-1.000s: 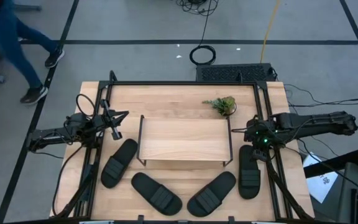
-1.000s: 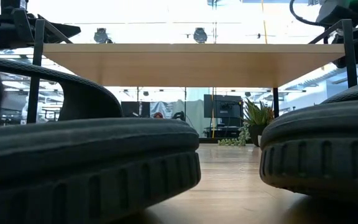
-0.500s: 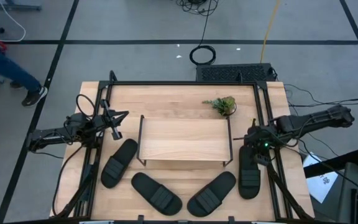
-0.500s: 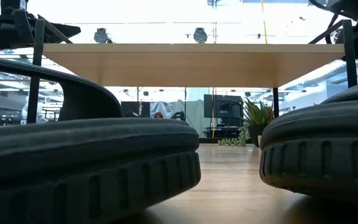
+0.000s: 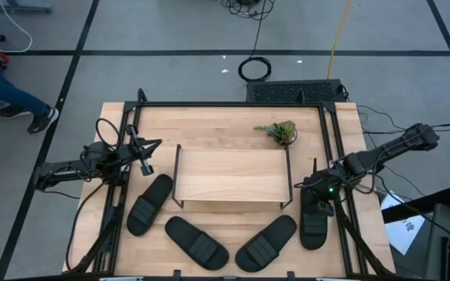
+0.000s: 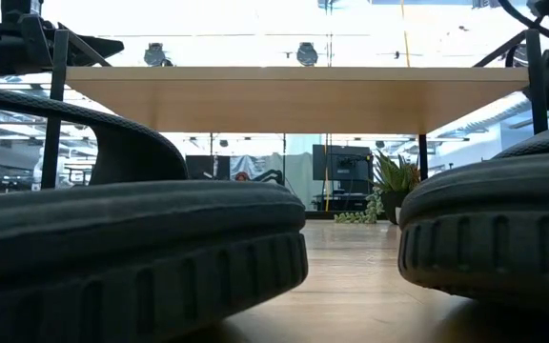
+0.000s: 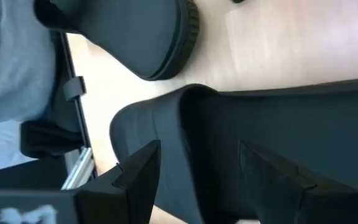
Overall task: Pick and place slides into the shelf
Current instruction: Put the black slide on the shelf
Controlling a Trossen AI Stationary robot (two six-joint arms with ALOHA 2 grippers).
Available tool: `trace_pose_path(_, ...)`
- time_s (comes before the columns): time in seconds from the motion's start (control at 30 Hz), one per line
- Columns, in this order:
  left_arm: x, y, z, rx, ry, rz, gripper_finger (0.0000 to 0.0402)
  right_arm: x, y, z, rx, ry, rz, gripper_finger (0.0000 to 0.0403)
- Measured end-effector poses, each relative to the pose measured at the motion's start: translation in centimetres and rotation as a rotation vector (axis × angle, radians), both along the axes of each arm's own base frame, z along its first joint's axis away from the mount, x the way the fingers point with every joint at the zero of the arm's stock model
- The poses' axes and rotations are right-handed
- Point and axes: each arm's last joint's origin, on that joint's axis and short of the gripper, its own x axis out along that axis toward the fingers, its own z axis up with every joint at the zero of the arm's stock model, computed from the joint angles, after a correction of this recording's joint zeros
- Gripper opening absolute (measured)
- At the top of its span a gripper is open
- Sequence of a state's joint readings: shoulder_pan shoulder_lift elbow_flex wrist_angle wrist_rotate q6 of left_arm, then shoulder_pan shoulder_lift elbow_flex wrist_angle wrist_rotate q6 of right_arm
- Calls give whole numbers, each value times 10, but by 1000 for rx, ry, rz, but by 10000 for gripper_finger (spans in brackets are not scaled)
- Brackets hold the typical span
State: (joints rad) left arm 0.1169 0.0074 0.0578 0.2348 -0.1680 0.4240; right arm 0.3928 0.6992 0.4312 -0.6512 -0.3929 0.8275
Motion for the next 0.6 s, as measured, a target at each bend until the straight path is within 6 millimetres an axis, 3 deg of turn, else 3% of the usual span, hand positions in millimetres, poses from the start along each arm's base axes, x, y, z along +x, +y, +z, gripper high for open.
trace_pose_path(0.6, 0, 0, 0, 0, 0, 0, 26, -9, 20, -28, 120, 23, 14, 208)
